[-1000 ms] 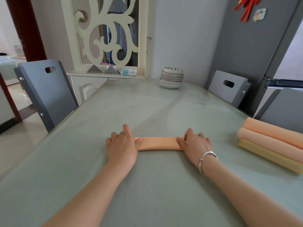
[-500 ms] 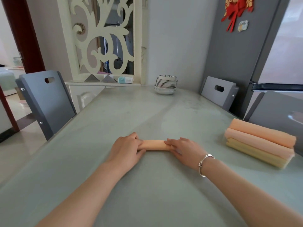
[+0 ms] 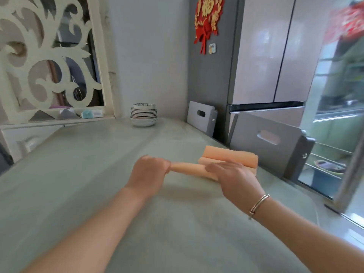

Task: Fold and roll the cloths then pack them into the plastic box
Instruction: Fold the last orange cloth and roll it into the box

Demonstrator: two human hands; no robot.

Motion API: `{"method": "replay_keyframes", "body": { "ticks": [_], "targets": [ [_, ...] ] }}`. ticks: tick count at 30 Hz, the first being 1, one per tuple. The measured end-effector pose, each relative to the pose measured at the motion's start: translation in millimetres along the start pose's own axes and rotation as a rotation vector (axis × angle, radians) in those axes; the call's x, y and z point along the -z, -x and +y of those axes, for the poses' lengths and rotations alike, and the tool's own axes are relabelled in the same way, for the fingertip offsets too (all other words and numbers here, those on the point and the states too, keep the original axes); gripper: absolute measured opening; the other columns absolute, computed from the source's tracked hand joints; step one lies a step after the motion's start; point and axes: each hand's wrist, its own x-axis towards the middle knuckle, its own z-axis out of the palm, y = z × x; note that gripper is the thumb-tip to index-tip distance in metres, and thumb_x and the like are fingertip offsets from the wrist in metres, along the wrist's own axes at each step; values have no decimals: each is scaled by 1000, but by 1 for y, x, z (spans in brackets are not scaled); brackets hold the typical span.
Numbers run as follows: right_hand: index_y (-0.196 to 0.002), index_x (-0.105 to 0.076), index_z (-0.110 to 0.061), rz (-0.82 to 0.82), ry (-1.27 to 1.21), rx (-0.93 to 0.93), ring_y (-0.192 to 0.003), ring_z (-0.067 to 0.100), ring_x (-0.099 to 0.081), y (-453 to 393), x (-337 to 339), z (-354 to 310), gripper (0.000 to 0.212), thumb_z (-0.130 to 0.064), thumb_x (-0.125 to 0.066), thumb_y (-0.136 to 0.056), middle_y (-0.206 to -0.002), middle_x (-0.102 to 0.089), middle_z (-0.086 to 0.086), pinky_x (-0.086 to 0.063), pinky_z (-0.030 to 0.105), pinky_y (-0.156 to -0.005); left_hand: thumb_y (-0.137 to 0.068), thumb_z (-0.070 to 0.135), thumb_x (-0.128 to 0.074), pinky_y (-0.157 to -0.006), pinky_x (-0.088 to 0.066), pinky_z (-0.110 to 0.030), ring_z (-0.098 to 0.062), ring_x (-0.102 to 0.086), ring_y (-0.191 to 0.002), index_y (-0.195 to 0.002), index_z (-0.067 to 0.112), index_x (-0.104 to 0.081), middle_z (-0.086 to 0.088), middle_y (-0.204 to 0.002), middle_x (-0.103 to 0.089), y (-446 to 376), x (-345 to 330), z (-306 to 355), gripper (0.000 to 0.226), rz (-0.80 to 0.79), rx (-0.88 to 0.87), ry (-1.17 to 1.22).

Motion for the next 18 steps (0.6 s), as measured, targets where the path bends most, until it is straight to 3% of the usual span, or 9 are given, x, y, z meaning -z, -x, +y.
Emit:
{"method": "replay_keyframes", "body": {
  "ticks": [3,6,10,14,16,18],
  "targets": [
    [-93,-70,-13,75,6,-57,-84,23,-71,7,12,50,31,2,-58,-69,-92,-74,3,-56,44,-83,-77,7,-53,-59,-37,-28,-29,-64,-66,-77,20,-68,-3,-72,-70,-51,9,42,20,10,-25,126],
    [-89,-72,-10,79,71,-106,-84,20,-71,15,12,79,38,12,-70,-59,-90,-74,3,-53,42,-89,-87,10,-45,-70,-28,-28,-30,-60,-94,-97,19,-62,-4,-100,-68,-84,10,70,22,-20,-39,86],
    [-87,-71,-9,64,73,-109,-79,22,-71,28,0,101,42,17,-63,-54,-83,-73,3,-51,39,-91,-87,8,-41,-80,-39,-31,-32,-60,-99,-102,18,-57,-5,-106,-66,-103,-10,90,24,-81,-119,66],
    [-84,-72,-9,57,51,-127,-72,26,-70,33,-6,103,45,14,-55,-50,-78,-73,1,-50,26,-85,-86,10,-42,-74,-43,-35,-31,-60,-94,-94,19,-58,-4,-101,-66,-101,-35,88,20,-97,-56,200],
    [-90,-73,-9,20,-5,-170,-79,28,-71,38,-8,106,47,16,-59,-54,-86,-74,2,-50,26,-84,-83,9,-47,-75,-45,-35,-30,-60,-95,-98,20,-64,-4,-102,-68,-101,-41,85,25,-85,2,324],
    [-102,-73,-12,-16,-51,-216,-98,31,-68,44,-10,108,39,4,-53,-71,-102,-72,2,-53,37,-88,-79,3,-50,-84,-46,-32,-28,-60,-103,-108,21,-70,-4,-109,-69,-101,-46,83,40,-65,51,473]
  ]
}}
